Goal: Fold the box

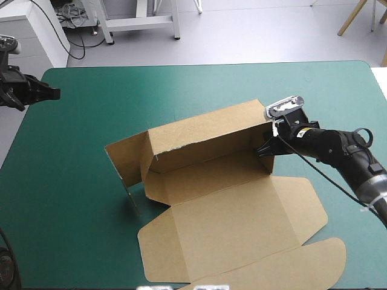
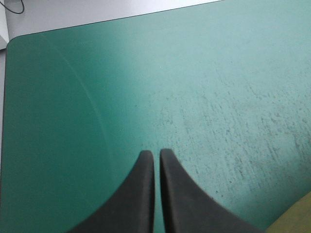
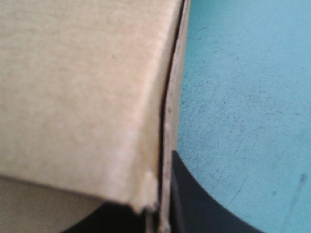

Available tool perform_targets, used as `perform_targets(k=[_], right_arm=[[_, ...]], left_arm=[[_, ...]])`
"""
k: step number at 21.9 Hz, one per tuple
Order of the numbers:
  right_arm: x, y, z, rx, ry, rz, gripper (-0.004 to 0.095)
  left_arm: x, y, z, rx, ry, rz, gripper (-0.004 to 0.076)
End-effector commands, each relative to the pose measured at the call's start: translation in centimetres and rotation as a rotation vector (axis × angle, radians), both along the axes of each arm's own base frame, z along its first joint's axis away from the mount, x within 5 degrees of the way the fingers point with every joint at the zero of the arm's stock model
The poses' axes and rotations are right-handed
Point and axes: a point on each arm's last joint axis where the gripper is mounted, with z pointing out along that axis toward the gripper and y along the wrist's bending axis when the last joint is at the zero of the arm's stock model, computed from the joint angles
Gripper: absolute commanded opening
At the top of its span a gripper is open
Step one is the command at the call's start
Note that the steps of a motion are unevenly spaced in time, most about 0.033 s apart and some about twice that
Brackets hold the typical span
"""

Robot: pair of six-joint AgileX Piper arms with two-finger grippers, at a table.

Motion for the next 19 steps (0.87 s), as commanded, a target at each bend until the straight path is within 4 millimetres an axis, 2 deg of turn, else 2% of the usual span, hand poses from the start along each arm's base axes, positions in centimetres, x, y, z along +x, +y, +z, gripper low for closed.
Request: perform_targets(k=[1, 5, 6, 9, 11, 13, 16, 19], right_arm=[[-1.3, -0.9, 3.2, 0.051, -0.096, -0.097, -0.0019], [-1.6, -1.2, 4.1, 0.041, -0.014, -0.148, -0.0019], [-1.6, -1.3, 4.9, 0.038, 0.043, -0.177, -0.0019], [-0.7, -1.6, 6.1, -0.002, 0.113, -0.234, -0.0019], [0.2, -1.5, 5.9, -0.017, 0.163, -0.257, -0.0019], [1.8, -1.0, 4.9, -0.028, 0.237, -0.253, -0.0019], [4.7, 0.2, 2.3, -0.004, 0.337, -0.239, -0.0019], [7.1, 0.4, 0.9, -0.012, 0.379, -0.254, -0.0019]], left_arm=[[-1.7, -0.4, 1.4, 0.005, -0.016, -0.005, -0.0010], [-1.7, -0.5, 1.4, 0.000, -0.018, -0.008, -0.0010], [-1.7, -0.5, 1.4, -0.005, -0.019, -0.011, -0.0010], [-1.7, -0.5, 1.4, -0.005, -0.019, -0.011, -0.0010], [-1.7, -0.5, 1.4, -0.007, -0.018, -0.009, -0.0010], [-1.7, -0.6, 1.4, -0.015, -0.018, -0.006, -0.0010], [-1.7, -0.6, 1.4, -0.023, -0.019, -0.008, -0.0010], [-1.7, -0.7, 1.5, -0.029, -0.020, -0.008, -0.0010]])
